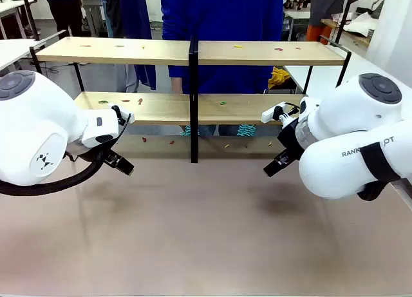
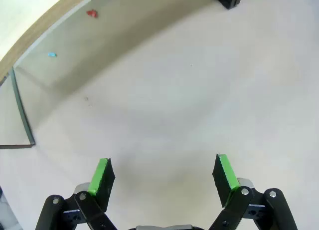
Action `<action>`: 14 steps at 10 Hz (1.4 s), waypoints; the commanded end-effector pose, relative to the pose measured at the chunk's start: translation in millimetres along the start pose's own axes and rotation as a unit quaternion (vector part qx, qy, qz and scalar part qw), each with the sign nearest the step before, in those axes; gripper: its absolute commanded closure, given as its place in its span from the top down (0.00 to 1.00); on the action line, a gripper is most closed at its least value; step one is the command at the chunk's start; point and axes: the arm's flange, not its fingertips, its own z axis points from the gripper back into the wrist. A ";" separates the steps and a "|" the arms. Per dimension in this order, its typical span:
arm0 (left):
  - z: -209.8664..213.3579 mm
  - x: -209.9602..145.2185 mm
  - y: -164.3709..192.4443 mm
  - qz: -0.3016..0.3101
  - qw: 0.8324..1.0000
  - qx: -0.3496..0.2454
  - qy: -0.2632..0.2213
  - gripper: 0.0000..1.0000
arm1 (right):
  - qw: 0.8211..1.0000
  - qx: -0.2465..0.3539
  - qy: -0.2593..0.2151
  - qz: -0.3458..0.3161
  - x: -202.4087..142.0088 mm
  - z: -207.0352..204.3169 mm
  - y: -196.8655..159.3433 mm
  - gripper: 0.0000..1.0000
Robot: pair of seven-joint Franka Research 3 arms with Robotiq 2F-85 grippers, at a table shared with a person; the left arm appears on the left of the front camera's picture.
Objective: Clean the shelves.
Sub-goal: Pick up the Duster when the human hands it over.
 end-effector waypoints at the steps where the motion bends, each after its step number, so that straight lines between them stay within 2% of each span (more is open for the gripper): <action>1: 0.2 0.1 0.0 0.000 1.000 0.000 0.000 1.00 | 1.000 0.000 0.000 0.000 0.0 0.0 0.0 1.00; 14: 0.2 0.1 0.0 0.000 1.000 0.000 0.000 1.00 | 1.000 0.000 0.000 0.000 0.0 0.0 0.0 1.00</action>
